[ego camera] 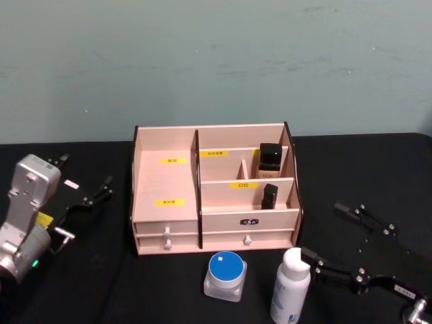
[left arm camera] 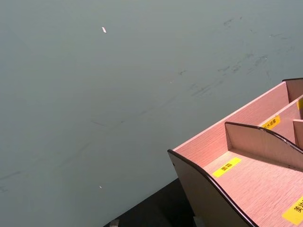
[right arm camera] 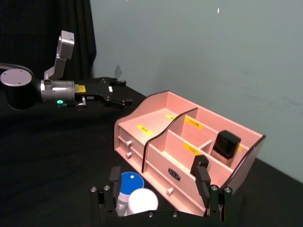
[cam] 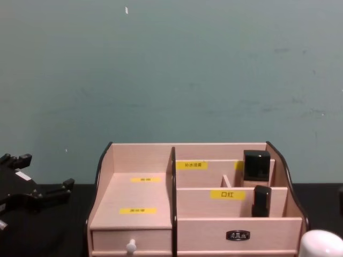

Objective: Pick up the facial cleanser and watermelon frost from the table and place them into the tiered storage box.

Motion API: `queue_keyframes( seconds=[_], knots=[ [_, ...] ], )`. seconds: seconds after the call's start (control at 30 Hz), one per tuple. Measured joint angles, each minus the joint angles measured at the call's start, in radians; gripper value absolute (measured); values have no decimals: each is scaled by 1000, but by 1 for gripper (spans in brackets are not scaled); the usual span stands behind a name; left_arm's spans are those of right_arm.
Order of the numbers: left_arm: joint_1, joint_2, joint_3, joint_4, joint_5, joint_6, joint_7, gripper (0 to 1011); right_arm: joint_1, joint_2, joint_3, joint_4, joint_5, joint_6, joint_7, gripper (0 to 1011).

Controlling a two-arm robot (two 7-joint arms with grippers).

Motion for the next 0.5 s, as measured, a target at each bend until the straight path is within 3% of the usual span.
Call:
queue_keyframes(
  seconds=[0.23, 0.5],
  knots=[
    [0, 0, 0, 0, 0, 0, 0, 1010, -21, -15, 8, 12, 8, 20, 11, 1002],
    [0, 0, 0, 0, 0, 0, 0, 1009, 2, -46, -23, 61, 6, 48, 48, 1002]
  ],
)
